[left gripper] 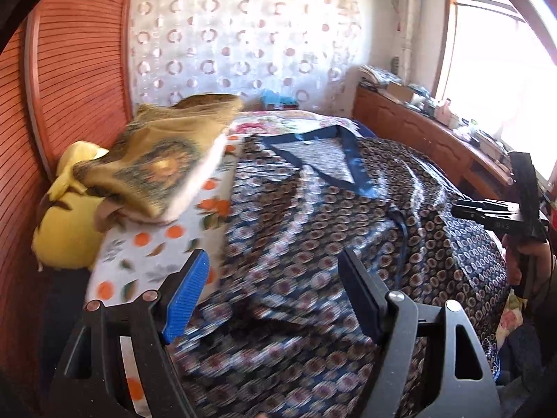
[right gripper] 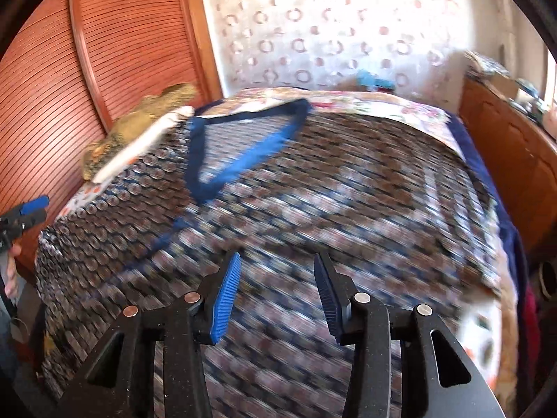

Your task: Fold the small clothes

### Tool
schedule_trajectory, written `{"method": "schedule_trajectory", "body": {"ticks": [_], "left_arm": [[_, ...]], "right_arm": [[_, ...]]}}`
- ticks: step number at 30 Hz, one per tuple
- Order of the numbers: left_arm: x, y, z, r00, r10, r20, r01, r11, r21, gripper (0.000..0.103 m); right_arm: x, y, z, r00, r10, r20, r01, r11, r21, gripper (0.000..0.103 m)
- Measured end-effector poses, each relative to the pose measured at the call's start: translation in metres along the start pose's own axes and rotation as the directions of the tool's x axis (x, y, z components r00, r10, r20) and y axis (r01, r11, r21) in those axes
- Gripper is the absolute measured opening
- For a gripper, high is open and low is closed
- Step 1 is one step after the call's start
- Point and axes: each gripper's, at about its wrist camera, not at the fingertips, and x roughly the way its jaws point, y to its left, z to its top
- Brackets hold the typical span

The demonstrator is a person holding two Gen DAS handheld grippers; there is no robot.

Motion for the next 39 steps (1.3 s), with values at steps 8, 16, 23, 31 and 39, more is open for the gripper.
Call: {"method": "schedule_trajectory", "body": {"ticks": [8, 16, 23, 31, 39], "left_arm": [[0.047, -0.061, 0.017, 0.993, -0.095, -0.07, 0.101, 0.99, 0.094, 0.079], [0.086, -0.113, 0.018, 0.976, -0.138, -0.169, 0.167, 0.97, 0.174, 0.079], [0.113, -0.123, 0.007, 0.957, -0.132, -0.258, 0.18, 0.968, 0.174, 0.079], [0.116, -0.129, 0.001, 0.97, -0.084, -0.23, 0.141, 0.959, 0.244, 0.082], [0.119, -0.129, 0.001, 0.968, -0.087, -0.234, 0.145, 0.958, 0.246, 0.084]], "right_arm": [[-0.031, -0.062, -0.037, 0.994, -0.108, 0.0, 0.108, 0.99, 0.086, 0.046], [-0.029, -0.117, -0.048, 0.978, -0.2, -0.057, 0.206, 0.967, 0.148, 0.046], [-0.014, -0.13, -0.027, 0.97, -0.229, -0.085, 0.24, 0.958, 0.159, 0.046], [0.005, -0.142, -0.014, 0.965, -0.249, -0.084, 0.261, 0.946, 0.194, 0.045], [0.01, -0.156, -0.009, 0.961, -0.267, -0.07, 0.276, 0.93, 0.242, 0.004]]}}
